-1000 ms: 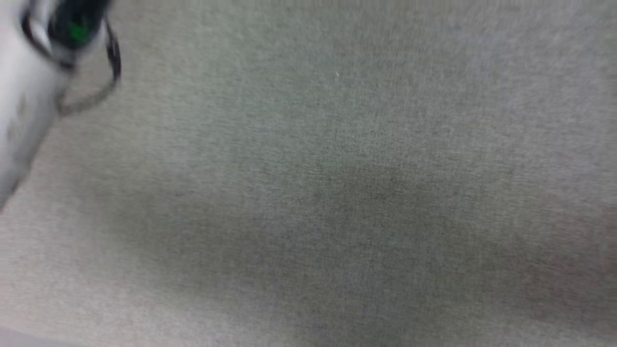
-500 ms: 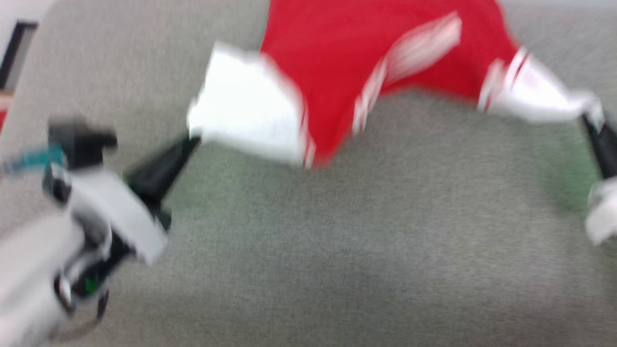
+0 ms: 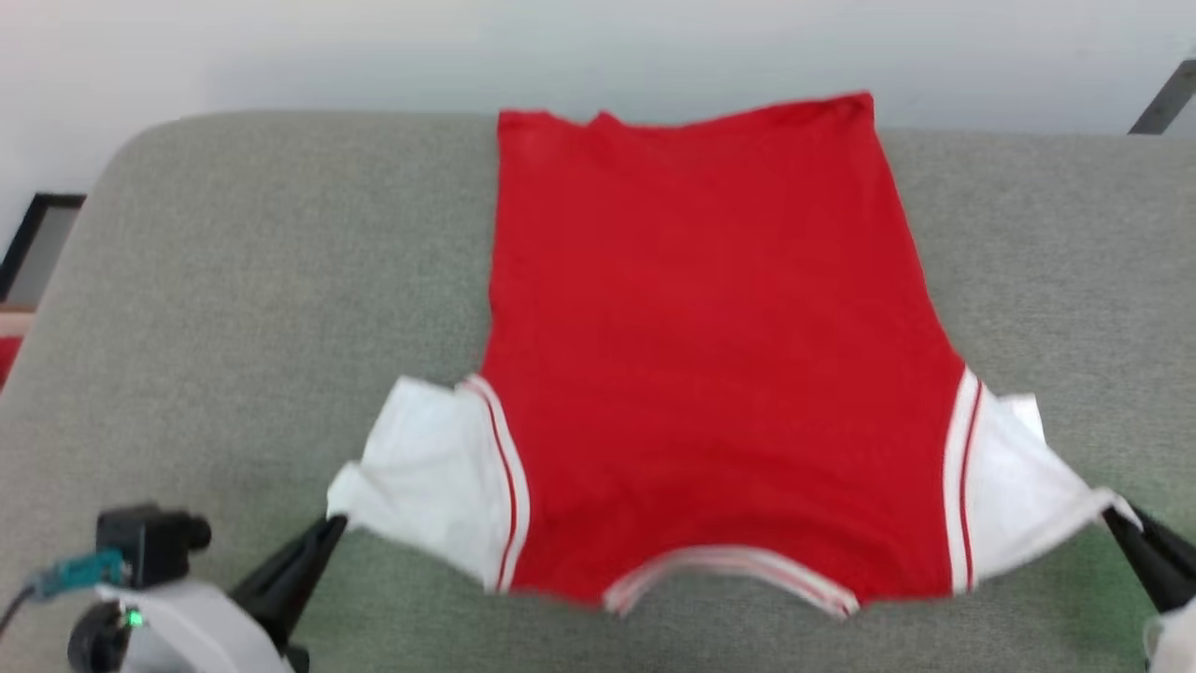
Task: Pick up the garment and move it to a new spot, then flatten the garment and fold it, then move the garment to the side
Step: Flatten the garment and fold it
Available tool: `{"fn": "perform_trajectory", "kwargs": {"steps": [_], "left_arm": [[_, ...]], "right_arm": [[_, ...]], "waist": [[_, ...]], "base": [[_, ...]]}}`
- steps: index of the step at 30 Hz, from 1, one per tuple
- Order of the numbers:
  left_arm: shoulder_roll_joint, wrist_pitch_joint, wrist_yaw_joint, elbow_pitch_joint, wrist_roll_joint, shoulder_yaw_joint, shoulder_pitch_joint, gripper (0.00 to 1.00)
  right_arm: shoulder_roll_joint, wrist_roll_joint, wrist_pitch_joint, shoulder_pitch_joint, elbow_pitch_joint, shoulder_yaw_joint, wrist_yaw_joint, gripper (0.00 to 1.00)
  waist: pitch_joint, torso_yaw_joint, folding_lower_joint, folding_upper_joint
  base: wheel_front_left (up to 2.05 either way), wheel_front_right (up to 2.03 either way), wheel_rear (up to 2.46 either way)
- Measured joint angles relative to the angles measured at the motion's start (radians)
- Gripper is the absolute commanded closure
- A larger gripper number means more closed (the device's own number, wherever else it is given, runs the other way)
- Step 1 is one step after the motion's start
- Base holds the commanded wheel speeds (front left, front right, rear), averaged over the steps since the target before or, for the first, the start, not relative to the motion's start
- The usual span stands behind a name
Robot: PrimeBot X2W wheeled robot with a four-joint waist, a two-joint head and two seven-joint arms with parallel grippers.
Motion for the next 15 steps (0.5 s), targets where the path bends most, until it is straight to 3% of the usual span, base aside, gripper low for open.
{"fn": "perform_trajectory", "kwargs": {"steps": [6, 15], "left_arm": [[-0.008, 0.0, 0.024, -0.024, 0.016, 0.101, 0.16, 1.0], [-0.036, 0.0, 0.035, -0.048, 0.055, 0.169, 0.268, 1.0]], "right_arm": [[0.004, 0.025, 0.086, 0.13, -0.072, -0.062, 0.0, 1.0], [0.036, 0.029, 0.194, 0.214, -0.159, -0.126, 0.0, 1.0]], "waist": [[-0.022, -0.008, 0.0, 0.0], [-0.023, -0.006, 0.0, 0.0]], "base": [[0.0, 0.0, 0.0], [0.0, 0.0, 0.0]]}}
